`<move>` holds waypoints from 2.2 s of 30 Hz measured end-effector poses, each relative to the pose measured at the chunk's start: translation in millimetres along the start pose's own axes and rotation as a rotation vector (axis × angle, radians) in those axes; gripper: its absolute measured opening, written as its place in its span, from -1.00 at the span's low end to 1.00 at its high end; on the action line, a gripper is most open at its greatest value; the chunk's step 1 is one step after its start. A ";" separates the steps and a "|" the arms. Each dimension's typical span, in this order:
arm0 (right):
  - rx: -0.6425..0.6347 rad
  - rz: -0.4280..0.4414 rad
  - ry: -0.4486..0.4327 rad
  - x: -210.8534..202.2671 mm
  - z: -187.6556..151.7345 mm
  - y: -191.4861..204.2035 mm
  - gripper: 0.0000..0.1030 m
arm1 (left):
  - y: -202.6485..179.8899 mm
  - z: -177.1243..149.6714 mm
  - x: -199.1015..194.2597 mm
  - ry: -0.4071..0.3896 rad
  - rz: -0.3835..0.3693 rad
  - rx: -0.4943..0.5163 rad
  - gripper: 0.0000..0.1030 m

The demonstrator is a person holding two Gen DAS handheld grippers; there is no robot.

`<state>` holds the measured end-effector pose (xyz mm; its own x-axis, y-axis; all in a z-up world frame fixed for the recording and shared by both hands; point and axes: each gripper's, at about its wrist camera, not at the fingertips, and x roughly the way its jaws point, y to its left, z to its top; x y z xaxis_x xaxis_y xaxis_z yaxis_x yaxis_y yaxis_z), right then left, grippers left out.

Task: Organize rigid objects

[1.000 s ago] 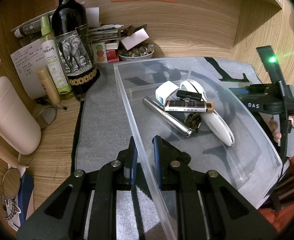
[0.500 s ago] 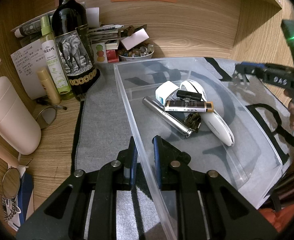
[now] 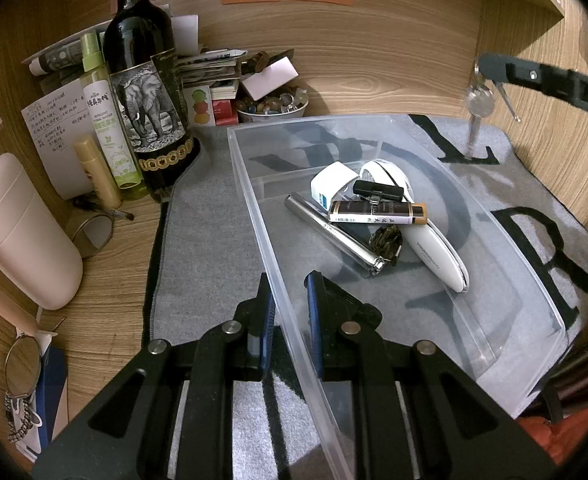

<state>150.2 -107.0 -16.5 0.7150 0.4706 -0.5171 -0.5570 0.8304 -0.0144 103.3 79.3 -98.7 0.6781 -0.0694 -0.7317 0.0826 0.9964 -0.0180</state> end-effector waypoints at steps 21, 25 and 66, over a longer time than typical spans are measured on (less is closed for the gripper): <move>-0.068 0.083 0.211 80.4 -26.0 37.9 -0.50 | -0.3 0.0 -0.3 0.000 0.000 0.000 -0.72; -0.073 0.092 0.255 89.9 -32.3 40.2 -0.49 | -0.3 0.5 -0.5 0.001 0.000 -0.003 -0.72; -0.010 -0.075 -0.146 -102.6 -43.8 21.6 1.00 | -76.2 -3.7 -144.6 -0.515 0.085 0.010 0.98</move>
<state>46.3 -150.5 -1.3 0.8081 0.4467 -0.3841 -0.5035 0.8621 -0.0566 -3.7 13.6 5.9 0.9540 -0.0058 -0.2997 0.0169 0.9993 0.0347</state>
